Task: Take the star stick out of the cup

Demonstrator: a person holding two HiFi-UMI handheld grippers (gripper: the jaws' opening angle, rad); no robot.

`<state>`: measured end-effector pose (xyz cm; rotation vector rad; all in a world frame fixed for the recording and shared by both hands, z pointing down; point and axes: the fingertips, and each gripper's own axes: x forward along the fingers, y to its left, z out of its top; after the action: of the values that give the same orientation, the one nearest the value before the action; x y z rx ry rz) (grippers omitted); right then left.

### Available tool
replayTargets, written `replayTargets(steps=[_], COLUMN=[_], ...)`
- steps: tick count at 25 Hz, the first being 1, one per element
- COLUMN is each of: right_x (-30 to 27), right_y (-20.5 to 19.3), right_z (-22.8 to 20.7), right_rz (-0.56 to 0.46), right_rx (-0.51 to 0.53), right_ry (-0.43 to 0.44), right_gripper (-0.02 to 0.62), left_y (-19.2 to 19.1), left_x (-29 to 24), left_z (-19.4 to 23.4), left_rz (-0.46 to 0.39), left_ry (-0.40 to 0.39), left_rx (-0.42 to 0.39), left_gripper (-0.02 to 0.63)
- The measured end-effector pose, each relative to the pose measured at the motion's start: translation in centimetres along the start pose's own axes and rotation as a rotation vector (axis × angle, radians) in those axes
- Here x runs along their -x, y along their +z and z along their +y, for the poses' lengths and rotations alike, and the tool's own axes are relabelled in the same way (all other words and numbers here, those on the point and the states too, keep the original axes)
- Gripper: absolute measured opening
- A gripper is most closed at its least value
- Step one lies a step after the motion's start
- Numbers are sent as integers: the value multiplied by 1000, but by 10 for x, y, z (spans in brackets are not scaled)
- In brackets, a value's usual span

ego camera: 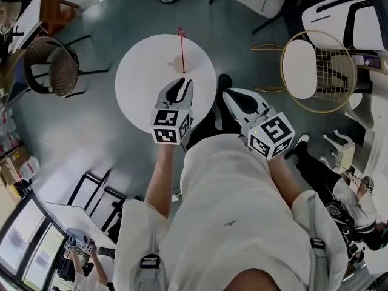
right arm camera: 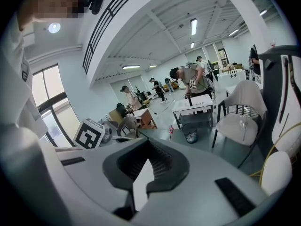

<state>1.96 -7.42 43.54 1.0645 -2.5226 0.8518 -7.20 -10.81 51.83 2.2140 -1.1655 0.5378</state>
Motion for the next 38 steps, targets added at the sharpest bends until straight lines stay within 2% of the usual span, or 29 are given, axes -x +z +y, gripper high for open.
replayTargets(steps=[7, 12, 16, 21, 26, 38], right_x=[2, 3, 4, 3, 3, -3], right_y=[1, -1, -1, -2, -2, 2], right_z=[-19, -32, -41, -52, -61, -73], right_rz=[22, 44, 56, 72, 90, 103], right_rx=[-6, -10, -11, -16, -17, -11], right_ry=[-10, -19, -19, -19, -30, -9], right_gripper=[6, 6, 6, 6, 6, 6], left_y=[-4, -5, -7, -17, -22, -39], left_x=[-24, -44, -58, -78, -90, -121], left_z=[15, 29, 41, 45, 62, 87], left_rz=[28, 43, 53, 86, 85, 139], left_ry=[42, 85, 112, 96, 125, 177], left_rx=[10, -26, -16, -18, -3, -48], left_gripper=[87, 89, 89, 104, 106, 109])
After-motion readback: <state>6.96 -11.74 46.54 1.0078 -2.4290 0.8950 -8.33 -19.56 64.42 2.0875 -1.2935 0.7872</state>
